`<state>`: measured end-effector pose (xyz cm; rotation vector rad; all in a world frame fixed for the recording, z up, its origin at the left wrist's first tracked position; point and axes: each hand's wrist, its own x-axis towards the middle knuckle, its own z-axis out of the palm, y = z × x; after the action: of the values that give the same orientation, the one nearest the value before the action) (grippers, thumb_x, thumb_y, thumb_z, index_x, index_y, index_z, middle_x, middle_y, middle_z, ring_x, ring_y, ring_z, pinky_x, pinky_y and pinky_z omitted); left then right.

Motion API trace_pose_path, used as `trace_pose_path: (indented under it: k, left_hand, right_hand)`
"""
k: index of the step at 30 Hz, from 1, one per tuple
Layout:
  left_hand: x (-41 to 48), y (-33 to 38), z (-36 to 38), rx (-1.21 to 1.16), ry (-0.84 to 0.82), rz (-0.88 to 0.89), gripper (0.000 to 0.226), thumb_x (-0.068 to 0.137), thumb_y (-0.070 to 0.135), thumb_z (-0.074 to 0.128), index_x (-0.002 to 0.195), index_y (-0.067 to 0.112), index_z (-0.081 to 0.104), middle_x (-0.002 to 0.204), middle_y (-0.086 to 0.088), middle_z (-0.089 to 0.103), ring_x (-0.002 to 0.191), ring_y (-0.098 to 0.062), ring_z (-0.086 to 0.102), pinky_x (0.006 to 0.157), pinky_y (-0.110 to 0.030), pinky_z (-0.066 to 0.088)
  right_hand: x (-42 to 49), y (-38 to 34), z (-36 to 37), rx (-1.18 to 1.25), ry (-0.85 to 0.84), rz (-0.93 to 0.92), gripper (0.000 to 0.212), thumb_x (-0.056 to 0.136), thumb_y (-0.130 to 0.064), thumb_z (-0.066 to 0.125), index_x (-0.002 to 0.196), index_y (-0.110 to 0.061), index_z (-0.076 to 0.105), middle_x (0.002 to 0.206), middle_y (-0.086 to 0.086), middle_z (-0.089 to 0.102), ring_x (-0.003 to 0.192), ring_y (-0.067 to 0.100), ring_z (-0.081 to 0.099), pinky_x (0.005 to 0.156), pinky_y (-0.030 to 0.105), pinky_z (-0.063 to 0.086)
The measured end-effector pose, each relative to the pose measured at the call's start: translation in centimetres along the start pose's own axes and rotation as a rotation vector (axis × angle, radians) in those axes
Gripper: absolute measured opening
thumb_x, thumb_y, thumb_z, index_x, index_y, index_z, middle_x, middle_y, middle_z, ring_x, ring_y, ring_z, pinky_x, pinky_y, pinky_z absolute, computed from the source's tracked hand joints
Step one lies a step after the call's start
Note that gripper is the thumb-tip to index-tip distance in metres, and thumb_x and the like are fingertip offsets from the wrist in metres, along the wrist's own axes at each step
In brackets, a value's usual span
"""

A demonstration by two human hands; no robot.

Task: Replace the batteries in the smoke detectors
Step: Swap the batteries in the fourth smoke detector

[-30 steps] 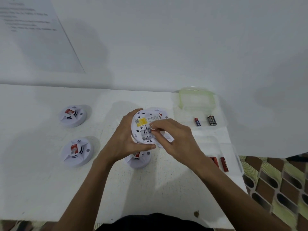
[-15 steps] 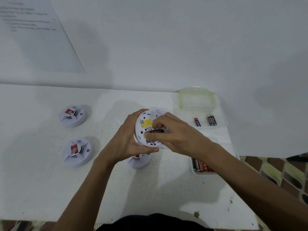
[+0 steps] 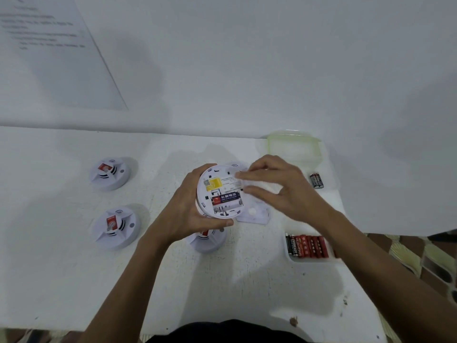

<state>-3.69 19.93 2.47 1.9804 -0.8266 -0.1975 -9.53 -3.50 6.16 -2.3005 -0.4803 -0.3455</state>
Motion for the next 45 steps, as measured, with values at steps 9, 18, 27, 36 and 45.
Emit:
trace_pose_path:
  k: [9, 18, 27, 36, 45]
  left_hand:
    - [-0.3, -0.5, 0.1, -0.009, 0.007, -0.050, 0.098, 0.053, 0.063, 0.078, 0.135, 0.048, 0.025, 0.135, 0.026, 0.039, 0.125, -0.003, 0.043, 0.102, -0.025, 0.039]
    - [-0.3, -0.5, -0.1, 0.018, 0.002, -0.048, 0.097, 0.054, 0.063, 0.078, 0.135, 0.048, 0.025, 0.135, 0.028, 0.038, 0.125, -0.002, 0.042, 0.102, -0.023, 0.037]
    - [-0.3, -0.5, 0.0, 0.026, 0.037, -0.020, 0.093, 0.055, 0.067, 0.074, 0.132, 0.053, 0.024, 0.130, 0.041, 0.033, 0.123, 0.004, 0.040, 0.100, -0.010, 0.032]
    - [0.3, 3.2, 0.0, -0.010, 0.082, 0.124, 0.090, 0.057, 0.034, 0.084, 0.118, 0.070, 0.029, 0.115, 0.052, 0.040, 0.107, 0.022, 0.044, 0.083, 0.004, 0.034]
    - [0.1, 4.6, 0.1, -0.050, 0.100, 0.150, 0.071, 0.062, 0.062, 0.072, 0.120, 0.065, 0.030, 0.116, 0.052, 0.038, 0.110, 0.022, 0.043, 0.085, 0.004, 0.033]
  right_hand:
    - [-0.9, 10.6, -4.3, -0.438, -0.182, 0.748, 0.021, 0.092, -0.017, 0.061, 0.113, -0.018, 0.067, 0.108, 0.008, 0.068, 0.081, 0.022, 0.062, 0.072, 0.026, 0.044]
    - [-0.1, 14.3, -1.7, -0.489, -0.361, 0.831, 0.021, 0.082, -0.013, 0.071, 0.103, -0.015, 0.067, 0.110, 0.005, 0.064, 0.074, 0.017, 0.056, 0.058, 0.021, 0.041]
    - [-0.4, 7.1, -1.6, -0.092, 0.158, 0.700, 0.016, 0.086, -0.013, 0.069, 0.099, -0.021, 0.063, 0.074, 0.000, 0.073, 0.063, 0.011, 0.066, 0.054, 0.019, 0.046]
    - [-2.1, -6.0, 4.9, 0.409, 0.461, 0.565, 0.019, 0.084, -0.017, 0.075, 0.095, -0.019, 0.059, 0.079, -0.010, 0.067, 0.074, 0.005, 0.065, 0.068, 0.016, 0.051]
    - [-3.1, -6.3, 8.4, 0.322, 0.627, 0.583, 0.018, 0.085, -0.022, 0.075, 0.098, -0.019, 0.064, 0.098, -0.008, 0.062, 0.096, 0.011, 0.061, 0.078, 0.020, 0.052]
